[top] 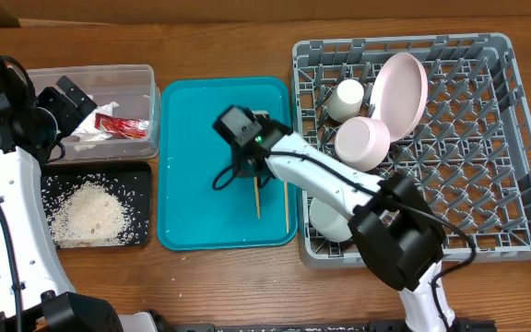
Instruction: Sort waste into correct bins and load items into the dishwasher
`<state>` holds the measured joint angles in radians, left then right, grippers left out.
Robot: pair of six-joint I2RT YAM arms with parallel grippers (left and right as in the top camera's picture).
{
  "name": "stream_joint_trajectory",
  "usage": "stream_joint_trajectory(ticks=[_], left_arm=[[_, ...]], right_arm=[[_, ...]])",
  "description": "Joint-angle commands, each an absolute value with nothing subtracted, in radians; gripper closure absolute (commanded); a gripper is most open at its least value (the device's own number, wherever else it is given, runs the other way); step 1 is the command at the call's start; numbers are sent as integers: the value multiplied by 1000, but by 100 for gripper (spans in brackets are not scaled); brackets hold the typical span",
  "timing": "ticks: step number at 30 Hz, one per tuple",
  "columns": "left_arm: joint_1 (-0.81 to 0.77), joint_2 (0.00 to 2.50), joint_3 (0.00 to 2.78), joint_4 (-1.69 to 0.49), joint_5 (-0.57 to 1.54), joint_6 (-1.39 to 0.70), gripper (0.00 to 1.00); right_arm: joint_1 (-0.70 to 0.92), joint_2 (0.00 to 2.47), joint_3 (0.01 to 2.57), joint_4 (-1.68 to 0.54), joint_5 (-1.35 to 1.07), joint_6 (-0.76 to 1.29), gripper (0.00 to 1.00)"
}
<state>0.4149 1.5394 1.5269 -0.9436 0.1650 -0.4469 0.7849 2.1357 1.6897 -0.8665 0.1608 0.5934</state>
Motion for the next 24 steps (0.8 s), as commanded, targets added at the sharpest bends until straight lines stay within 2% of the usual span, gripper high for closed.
stream_joint_trajectory(ticks=[1,7,13,24], left_arm=[[418,1543,1553,-942,173,-461,0],[419,1543,1553,-942,173,-461,0],[417,1543,1553,-942,173,-461,0],[418,1543,1553,-942,173,-461,0]], right_arm=[[758,2004,1797,-909,163,468,96],[664,1932,1811,-987,226,462,96],[536,1935,1781,-1015,173,428,96],[470,1945,1708,-973,152,358,96]])
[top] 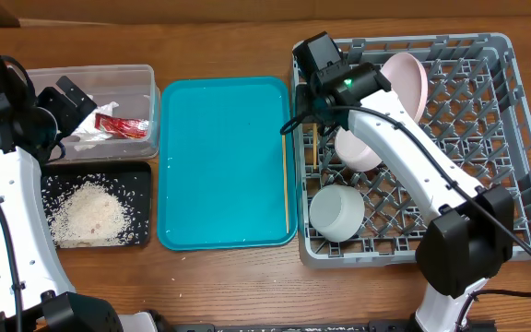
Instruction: Sort waste into correct bins and load items into the dishwasher
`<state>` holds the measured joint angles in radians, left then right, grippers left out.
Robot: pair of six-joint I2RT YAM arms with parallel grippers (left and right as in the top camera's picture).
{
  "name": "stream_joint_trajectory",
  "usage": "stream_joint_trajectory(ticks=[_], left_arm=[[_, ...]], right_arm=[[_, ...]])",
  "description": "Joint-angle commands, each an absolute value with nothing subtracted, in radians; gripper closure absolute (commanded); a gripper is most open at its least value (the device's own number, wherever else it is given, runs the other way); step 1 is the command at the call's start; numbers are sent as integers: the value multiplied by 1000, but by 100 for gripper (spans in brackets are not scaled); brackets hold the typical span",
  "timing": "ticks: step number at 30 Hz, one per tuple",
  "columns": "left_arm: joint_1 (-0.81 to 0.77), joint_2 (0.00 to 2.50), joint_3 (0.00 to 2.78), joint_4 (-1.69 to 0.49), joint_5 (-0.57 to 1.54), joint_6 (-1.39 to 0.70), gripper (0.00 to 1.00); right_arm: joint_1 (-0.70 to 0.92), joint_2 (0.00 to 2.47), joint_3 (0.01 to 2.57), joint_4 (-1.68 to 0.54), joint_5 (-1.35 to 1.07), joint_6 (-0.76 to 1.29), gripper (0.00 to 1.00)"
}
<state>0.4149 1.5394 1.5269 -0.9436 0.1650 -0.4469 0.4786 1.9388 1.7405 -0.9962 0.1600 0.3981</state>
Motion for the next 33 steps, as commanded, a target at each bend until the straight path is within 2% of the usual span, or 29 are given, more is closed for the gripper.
stream_joint_trajectory(ticks=[1,6,8,10,14,18,24,29,33], left_arm=[[418,1543,1553,-942,173,-461,0],[416,1543,1553,-942,173,-461,0],[416,1543,1553,-942,173,-461,0],[416,1543,1553,-942,173,-461,0],[416,1543,1553,-942,173,-461,0],[416,1543,1553,-942,173,-461,0],[416,1543,1553,-942,173,-461,0],[416,1543,1553,-942,173,-461,0],[416,1543,1553,-942,173,-461,0]], right_arm=[[470,1946,1698,-959,152,343,96],[468,1947,1672,-926,156,335,92],[468,1947,1668,-915,156,336,87],[468,1947,1668,-913,156,336,75],[468,1947,1668,-918,155,336,62],[471,1947,1668,-925,123,337,61],[514,1947,1663,-894,-216,352,61],[625,1957,1660,-889,-162,368,61],[729,1983,1654,-878,14,437,61]])
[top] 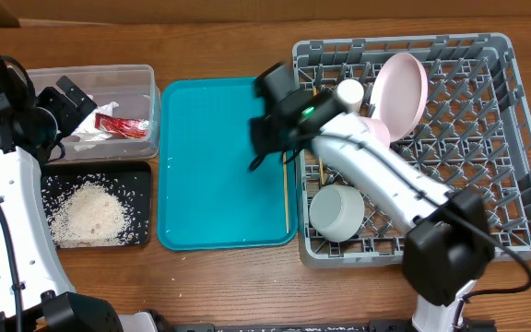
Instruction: Sort waste into correct bins and load items into the dishwasher
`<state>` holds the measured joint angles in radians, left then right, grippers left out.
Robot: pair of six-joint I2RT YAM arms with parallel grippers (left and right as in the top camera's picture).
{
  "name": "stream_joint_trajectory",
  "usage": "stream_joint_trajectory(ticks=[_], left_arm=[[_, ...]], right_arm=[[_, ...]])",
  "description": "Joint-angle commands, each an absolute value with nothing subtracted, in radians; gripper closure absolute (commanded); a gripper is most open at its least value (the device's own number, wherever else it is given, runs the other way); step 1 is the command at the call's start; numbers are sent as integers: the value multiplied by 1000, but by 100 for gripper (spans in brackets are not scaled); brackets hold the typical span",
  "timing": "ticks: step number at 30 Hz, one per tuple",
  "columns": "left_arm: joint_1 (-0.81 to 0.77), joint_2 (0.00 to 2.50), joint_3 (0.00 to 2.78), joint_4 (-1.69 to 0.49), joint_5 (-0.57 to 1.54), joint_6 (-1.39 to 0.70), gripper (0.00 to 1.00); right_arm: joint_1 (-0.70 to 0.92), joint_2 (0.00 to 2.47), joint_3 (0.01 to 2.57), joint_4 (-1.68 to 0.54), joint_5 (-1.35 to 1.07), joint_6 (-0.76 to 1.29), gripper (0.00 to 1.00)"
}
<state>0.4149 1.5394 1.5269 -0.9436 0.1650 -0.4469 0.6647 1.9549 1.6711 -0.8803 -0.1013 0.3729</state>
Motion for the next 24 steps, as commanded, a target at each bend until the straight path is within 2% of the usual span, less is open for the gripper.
stream_joint_trajectory(ticks=[1,6,10,16,24], left_arm=[[416,1543,1553,-942,173,-461,0],[416,1543,1553,-942,173,-461,0],[416,1543,1553,-942,173,-461,0],[416,1543,1553,-942,173,-461,0],[416,1543,1553,-942,173,-461,0]], right_arm=[[751,1995,1654,-879,64,466,61],[834,2070,1654,-918,291,641,61],[850,2123,1654,-948,422,690,61],[818,2155,1641,-956,398,764,56],[762,2155,1620,-950,278,764,55]])
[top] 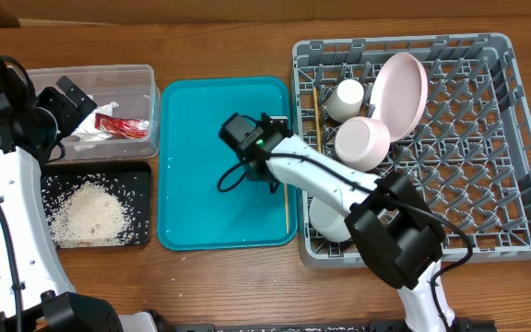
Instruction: Sort waste into correct bins and load items into the dishwasher
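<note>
One wooden chopstick (pixel 287 210) lies along the right edge of the teal tray (pixel 201 138). My right gripper (pixel 267 173) hangs low over the tray just left of that chopstick's upper end; its fingers look open and hold nothing. Another chopstick (pixel 306 100) rests in the left side of the grey dish rack (pixel 524 138). The rack also holds a pink plate (pixel 402 88), a pink bowl (pixel 362 143), a white cup (pixel 347 97) and a pale bowl (pixel 325 219). My left gripper (pixel 70 101) is open by the clear bin (pixel 109 76).
The clear bin holds a red-and-white wrapper (pixel 118 124). Below it sits a black tray with rice (pixel 90 212). The right arm stretches across the rack's front left corner. Wooden table lies all around.
My right gripper has moved from the tray's upper right corner beside the rack down to the tray's middle right, close to the remaining chopstick. The left arm has not moved.
My right gripper was over the tray on a chopstick, with a second one lying at the tray's right edge. Then it was at the rack's top left. After that one chopstick lay in the rack, and the gripper is now back over the tray.
</note>
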`<state>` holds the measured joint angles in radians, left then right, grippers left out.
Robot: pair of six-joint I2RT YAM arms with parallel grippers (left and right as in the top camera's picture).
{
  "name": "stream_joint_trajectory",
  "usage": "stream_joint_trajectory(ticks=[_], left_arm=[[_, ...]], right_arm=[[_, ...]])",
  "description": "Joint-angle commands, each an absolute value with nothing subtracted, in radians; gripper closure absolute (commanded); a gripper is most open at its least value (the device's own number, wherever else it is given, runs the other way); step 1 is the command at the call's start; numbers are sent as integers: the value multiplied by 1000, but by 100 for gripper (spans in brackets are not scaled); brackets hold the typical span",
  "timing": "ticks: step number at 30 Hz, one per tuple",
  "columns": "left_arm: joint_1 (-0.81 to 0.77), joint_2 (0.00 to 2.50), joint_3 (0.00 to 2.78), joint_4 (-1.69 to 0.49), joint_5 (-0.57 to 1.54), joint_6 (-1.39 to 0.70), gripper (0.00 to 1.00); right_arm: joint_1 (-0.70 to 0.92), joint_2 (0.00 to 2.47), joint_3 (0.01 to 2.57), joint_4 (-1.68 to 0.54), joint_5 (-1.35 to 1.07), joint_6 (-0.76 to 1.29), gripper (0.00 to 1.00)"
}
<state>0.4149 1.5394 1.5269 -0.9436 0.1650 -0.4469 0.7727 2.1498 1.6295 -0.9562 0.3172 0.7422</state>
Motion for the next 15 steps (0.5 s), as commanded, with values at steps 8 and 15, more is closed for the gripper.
stream_joint_trajectory(ticks=[8,15], left_arm=[[416,1543,1553,-942,173,-461,0],[416,1543,1553,-942,173,-461,0]], right_arm=[[754,2155,1570,-904,241,764,48],[754,2155,1560,-878,167,764,47]])
